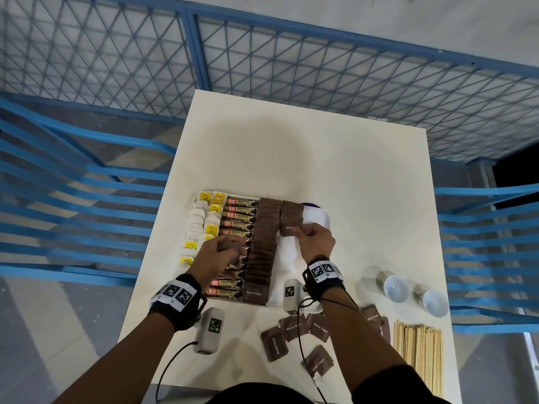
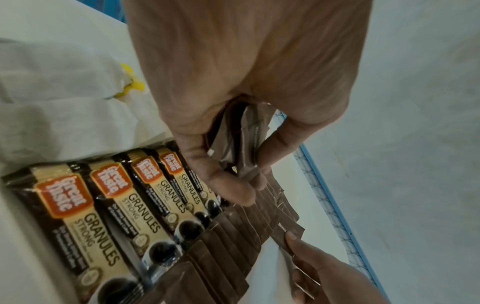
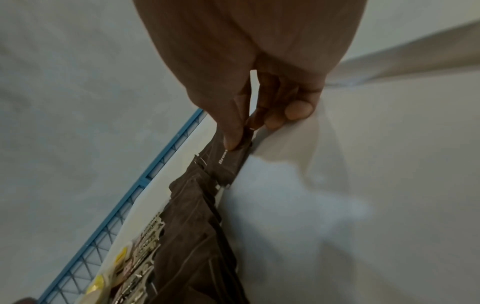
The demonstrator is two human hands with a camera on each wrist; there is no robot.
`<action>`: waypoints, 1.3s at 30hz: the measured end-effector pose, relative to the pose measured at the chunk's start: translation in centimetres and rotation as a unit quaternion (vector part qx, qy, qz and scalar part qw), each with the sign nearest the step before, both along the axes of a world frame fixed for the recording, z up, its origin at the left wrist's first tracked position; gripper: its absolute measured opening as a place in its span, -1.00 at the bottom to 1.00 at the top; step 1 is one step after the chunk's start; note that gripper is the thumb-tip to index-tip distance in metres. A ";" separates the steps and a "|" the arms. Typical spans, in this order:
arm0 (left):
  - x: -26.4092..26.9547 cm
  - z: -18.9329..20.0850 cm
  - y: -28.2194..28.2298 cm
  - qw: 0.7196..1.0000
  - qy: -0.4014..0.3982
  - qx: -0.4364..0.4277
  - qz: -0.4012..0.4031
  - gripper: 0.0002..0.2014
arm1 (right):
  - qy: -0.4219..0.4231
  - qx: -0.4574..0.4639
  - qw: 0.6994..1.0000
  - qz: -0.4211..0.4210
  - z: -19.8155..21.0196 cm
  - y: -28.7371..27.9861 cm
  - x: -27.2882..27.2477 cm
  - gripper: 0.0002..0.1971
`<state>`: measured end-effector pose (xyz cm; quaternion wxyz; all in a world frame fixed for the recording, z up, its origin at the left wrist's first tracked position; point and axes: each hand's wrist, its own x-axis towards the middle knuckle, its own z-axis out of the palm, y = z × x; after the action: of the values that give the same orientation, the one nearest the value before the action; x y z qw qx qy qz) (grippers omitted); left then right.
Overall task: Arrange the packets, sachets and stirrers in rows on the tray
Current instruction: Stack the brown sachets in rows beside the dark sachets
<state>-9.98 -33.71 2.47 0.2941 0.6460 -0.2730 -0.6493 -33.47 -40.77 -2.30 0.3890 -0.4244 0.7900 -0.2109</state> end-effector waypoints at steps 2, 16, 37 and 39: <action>0.2 0.0 -0.2 1.000 0.000 0.000 0.001 -0.68 | -0.003 -0.001 1.000 -0.019 -0.2 -0.1 0.1 -0.79; -0.1 -0.1 -0.8 1.000 0.005 0.009 -0.008 -0.65 | -0.008 -0.010 1.000 -0.015 -0.3 0.0 0.0 -0.77; -0.2 -0.1 -0.1 1.000 0.010 0.004 0.007 -0.63 | -0.012 -0.015 1.000 -0.007 -0.4 0.4 0.1 -0.67; -0.1 -0.2 0.0 1.000 0.010 0.004 0.008 -0.63 | -0.011 -0.013 1.000 -0.003 -0.3 0.4 0.1 -0.66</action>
<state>-10.10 -33.71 2.25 0.2994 0.6428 -0.2617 -0.6547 -33.33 -40.40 -2.63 0.3912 -0.4247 0.7842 -0.2272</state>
